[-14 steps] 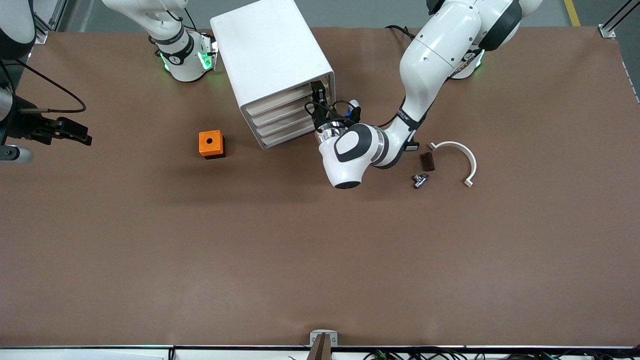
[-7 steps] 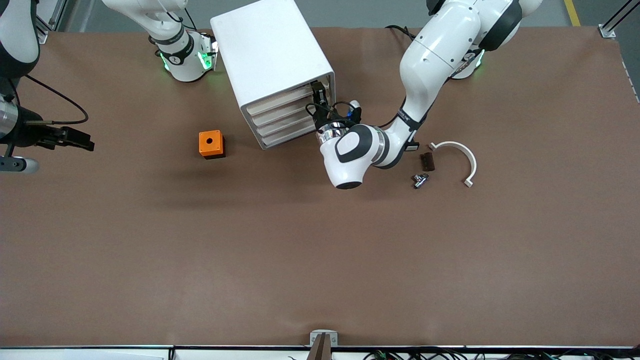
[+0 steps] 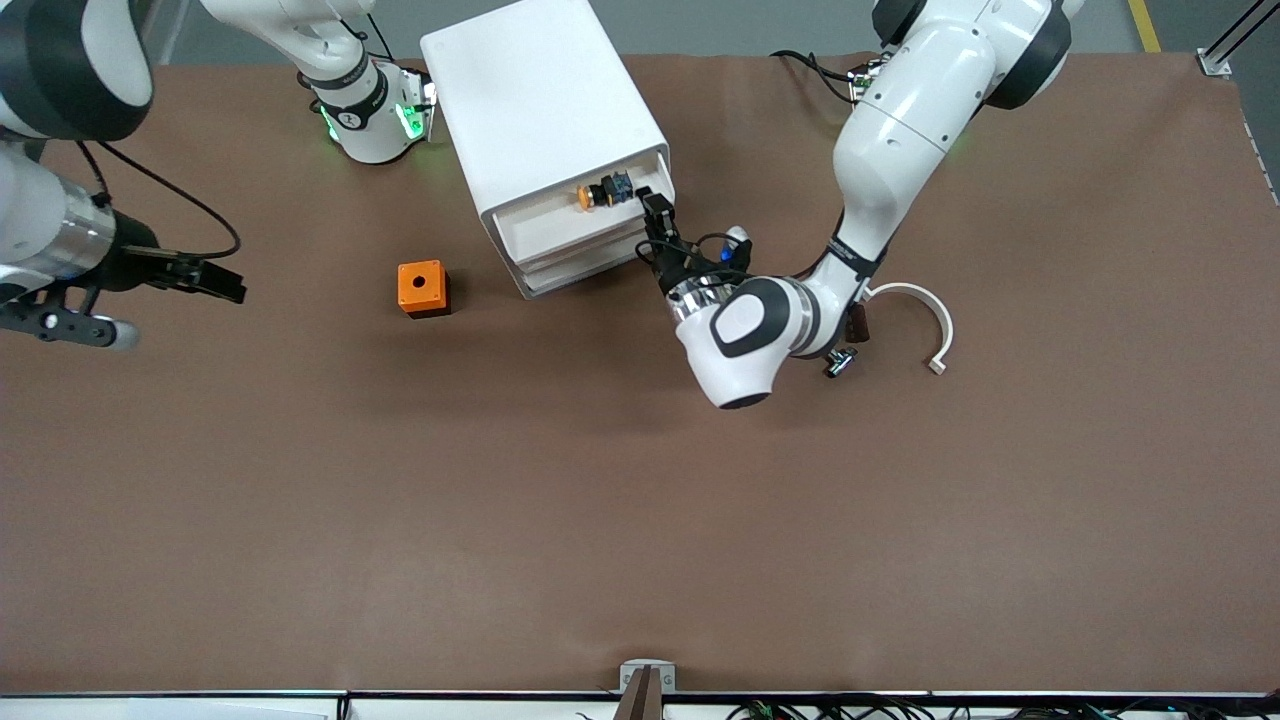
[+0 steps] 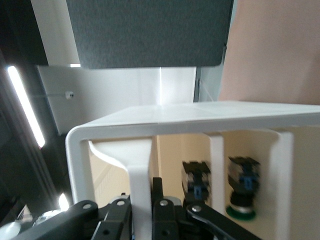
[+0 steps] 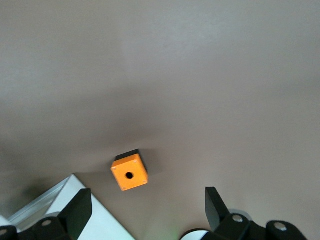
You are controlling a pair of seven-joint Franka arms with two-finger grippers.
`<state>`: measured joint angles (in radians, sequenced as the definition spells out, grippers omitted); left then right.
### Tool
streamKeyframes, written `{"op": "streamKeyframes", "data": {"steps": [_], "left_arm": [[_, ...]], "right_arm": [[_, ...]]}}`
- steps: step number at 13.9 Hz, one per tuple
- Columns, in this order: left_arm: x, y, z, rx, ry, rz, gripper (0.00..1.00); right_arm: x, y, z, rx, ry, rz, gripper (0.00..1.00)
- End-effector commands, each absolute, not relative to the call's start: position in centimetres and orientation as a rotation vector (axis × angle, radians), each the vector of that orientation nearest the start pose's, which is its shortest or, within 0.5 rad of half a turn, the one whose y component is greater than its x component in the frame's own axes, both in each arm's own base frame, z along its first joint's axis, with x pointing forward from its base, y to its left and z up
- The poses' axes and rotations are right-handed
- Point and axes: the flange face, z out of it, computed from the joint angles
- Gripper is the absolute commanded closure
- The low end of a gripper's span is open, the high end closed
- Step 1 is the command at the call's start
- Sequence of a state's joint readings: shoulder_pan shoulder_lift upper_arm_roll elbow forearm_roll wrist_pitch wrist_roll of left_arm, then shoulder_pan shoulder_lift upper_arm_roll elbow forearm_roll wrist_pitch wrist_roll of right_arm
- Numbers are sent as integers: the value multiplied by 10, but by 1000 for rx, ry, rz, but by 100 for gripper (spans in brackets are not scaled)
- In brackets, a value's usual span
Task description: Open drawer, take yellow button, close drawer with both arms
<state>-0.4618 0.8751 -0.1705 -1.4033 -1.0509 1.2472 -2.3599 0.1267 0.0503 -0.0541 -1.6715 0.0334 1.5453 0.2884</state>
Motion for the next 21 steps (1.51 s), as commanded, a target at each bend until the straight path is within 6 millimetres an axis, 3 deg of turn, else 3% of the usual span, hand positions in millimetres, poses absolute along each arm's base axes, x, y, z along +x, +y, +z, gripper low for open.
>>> {"op": "streamKeyframes", "data": {"steps": [1,4,9,10,11,12,13,15,17,20,21], "left_arm": [[495,-430,220,-973,-1602,1582,90],[513,-409,221,-949,-1634,1610,89],[528,-390,222,-930,-1663,1631,87],[529,-390,223,-933,-1663,1636,76],[533,-385,225,-952,-1668,1657,50],[537,-381,226,-1007,-1665,1702,31],[541,-381,231,-1110,-1648,1765,21],[555,-381,251,-1338,-1612,1877,8],[566,-378,263,-1513,-1575,1959,1],[590,-368,291,-1793,-1534,2023,1],[599,-359,293,-1886,-1525,2033,1]], "right_arm": [[550,76,553,-3072,489,306,0],[539,123,558,-2976,728,342,0],[514,195,564,-2956,910,337,0],[507,214,565,-2953,944,334,0],[502,230,566,-2943,975,317,0],[497,245,567,-2930,1008,297,0],[490,263,563,-2930,1017,292,0],[473,297,555,-2926,1037,277,0],[454,330,546,-2909,1076,255,0],[424,384,539,-2861,1151,202,0],[418,399,534,-2847,1167,187,0]]}}
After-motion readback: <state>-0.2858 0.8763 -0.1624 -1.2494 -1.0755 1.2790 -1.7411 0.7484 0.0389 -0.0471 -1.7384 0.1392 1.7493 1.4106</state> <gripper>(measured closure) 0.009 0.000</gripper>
